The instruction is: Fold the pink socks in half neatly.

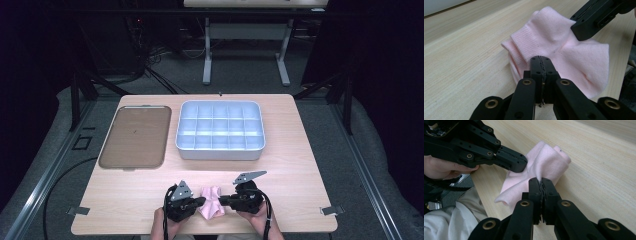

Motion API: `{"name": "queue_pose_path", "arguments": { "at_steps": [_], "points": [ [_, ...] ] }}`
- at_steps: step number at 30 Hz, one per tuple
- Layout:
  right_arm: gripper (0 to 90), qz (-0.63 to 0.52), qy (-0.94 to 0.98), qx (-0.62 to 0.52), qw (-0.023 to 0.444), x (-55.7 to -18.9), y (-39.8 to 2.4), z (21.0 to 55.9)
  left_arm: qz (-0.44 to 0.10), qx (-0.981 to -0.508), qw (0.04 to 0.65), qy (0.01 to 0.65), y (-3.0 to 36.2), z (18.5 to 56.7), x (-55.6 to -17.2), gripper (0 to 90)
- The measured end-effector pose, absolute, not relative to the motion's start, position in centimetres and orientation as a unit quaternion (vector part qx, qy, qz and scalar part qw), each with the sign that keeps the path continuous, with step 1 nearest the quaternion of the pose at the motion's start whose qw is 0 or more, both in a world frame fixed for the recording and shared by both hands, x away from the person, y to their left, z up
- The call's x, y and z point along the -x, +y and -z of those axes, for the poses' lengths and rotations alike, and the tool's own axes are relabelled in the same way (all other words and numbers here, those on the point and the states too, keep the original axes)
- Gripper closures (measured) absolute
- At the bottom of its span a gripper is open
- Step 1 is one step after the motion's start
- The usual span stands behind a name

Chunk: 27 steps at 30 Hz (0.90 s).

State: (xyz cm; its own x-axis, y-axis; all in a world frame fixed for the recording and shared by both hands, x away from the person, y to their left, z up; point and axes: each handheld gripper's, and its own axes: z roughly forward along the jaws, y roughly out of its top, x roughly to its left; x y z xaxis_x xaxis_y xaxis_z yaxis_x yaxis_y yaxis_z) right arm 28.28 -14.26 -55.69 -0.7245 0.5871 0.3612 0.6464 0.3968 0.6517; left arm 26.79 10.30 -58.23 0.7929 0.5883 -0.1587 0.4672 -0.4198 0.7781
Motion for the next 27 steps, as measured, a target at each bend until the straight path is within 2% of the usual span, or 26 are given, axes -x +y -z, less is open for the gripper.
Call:
{"name": "queue_pose_path", "arguments": {
  "at_steps": [27],
  "points": [
    [88.3, 0.414, -0.832, 0.369, 0.024, -28.0, -14.4, 54.8, -0.056, -0.842, 0.442, 0.305, 8.5, 58.4, -27.2, 89.7]
  ]
}}
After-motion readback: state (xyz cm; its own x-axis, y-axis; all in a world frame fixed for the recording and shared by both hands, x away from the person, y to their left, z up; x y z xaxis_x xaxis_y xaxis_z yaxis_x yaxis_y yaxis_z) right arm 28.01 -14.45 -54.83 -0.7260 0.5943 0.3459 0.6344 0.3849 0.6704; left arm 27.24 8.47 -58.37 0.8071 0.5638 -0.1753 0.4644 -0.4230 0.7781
